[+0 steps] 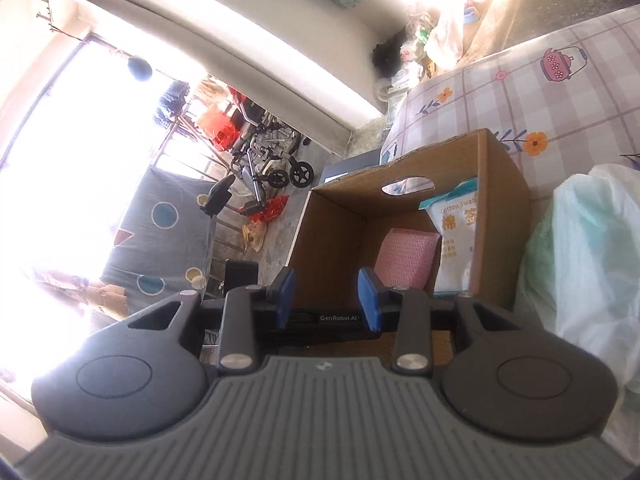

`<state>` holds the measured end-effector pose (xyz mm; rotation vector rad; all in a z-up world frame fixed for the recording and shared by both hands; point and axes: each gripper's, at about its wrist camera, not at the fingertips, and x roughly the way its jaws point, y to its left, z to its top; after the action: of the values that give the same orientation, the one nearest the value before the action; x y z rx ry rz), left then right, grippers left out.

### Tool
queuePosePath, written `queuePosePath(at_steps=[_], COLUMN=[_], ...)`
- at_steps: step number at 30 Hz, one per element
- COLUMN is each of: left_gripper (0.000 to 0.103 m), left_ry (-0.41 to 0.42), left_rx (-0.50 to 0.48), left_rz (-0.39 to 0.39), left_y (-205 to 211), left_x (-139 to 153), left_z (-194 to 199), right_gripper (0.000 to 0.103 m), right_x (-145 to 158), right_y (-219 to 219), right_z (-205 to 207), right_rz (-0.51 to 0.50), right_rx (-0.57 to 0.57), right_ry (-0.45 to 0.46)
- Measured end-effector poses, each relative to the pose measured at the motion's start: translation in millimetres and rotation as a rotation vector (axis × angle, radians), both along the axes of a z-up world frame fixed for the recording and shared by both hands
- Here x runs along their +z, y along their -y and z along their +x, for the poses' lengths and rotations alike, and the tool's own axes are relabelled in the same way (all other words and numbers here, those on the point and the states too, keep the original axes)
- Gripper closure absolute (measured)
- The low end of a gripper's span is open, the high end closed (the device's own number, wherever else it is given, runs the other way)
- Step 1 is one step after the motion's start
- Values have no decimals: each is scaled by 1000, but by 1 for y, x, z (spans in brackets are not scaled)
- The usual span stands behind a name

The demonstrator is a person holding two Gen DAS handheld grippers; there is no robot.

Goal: Organize soft objects
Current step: 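Lower the pink pad into the box beside the cotton-swab bag and release, then move the left gripper to the blue bandage box and grasp it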

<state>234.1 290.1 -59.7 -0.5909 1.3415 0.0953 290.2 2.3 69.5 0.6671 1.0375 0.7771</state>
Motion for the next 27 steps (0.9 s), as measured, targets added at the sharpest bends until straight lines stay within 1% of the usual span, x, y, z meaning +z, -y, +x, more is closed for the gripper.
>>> queuePosePath(at_steps=[5,8,12,15,16,17,18,19,21,23,25,27], left_gripper=[54,54,54,53,50,43,40,35,32,24,21,20], left_ry=[32,49,71,84,85,86,88,95,116,156,206,247], left_rx=[12,9,-7,-26,-29,-34,-39,-47,-63,-83,-89,-94], left_rz=[16,27,40,69,82,93,105,124,161,220,266,292], left_y=[8,14,27,35,37,39,42,46,51,57,64,72], left_x=[2,2,3,6,8,11,14,20,32,51,69,88], left_z=[18,28,37,43,41,39,36,32,22,13,-4,-16], right_gripper=[68,68,68,68,67,67,67,66,63,62,61,58], right_x=[2,-5,-17,-24,-25,-26,-27,-27,-25,-22,-17,-13], right_y=[42,62,79,85,87,89,92,96,105,117,132,153], right_z=[-17,-23,-25,-22,-21,-21,-20,-20,-21,-23,-27,-32], right_rz=[-9,-13,-19,-22,-22,-23,-24,-27,-36,-43,-57,-70], right_rx=[-64,-89,-113,-124,-129,-132,-137,-144,-162,-186,-217,-257], right_ry=[17,5,-23,-42,-47,-50,-52,-52,-45,-34,-21,-6])
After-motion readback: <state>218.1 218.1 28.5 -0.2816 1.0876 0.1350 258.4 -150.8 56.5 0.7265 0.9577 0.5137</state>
